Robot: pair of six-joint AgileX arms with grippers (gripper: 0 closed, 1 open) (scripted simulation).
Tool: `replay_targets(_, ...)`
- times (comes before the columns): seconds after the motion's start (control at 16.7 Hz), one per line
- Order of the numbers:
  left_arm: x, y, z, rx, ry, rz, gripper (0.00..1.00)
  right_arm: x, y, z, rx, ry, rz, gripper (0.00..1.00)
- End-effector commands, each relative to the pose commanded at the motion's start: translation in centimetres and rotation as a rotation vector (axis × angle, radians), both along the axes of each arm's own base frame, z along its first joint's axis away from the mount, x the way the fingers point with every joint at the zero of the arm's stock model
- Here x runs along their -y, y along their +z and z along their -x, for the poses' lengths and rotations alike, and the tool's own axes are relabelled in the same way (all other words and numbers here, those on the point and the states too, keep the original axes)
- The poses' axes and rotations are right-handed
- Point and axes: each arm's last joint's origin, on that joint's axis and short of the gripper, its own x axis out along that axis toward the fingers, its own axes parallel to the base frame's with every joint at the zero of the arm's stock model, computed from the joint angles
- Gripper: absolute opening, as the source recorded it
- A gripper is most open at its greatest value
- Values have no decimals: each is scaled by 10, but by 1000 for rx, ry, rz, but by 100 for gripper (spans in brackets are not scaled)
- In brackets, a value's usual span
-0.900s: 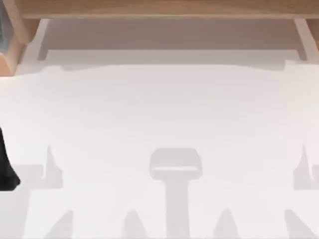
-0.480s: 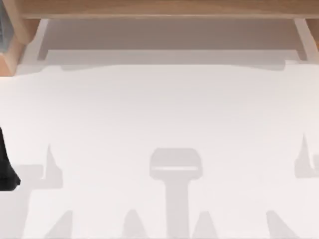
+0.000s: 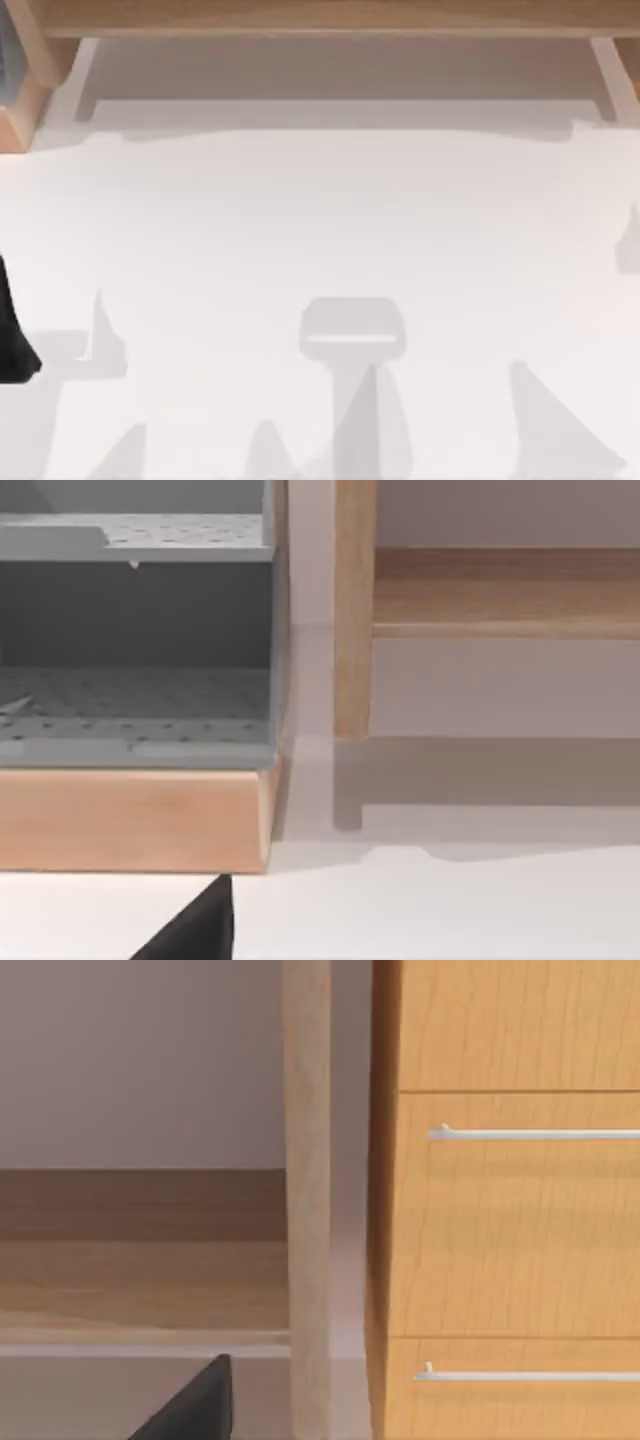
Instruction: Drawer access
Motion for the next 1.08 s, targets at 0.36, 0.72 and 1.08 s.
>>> replay_targets(0.36,0,0,0,0,0,0,100,28,19,-22,4,1,3,100)
replay_targets(0.72,0,0,0,0,0,0,100,30,21,-27,14,3,42,100)
replay_targets(1.08,0,0,0,0,0,0,100,68,14,-87,27,-26,399,100)
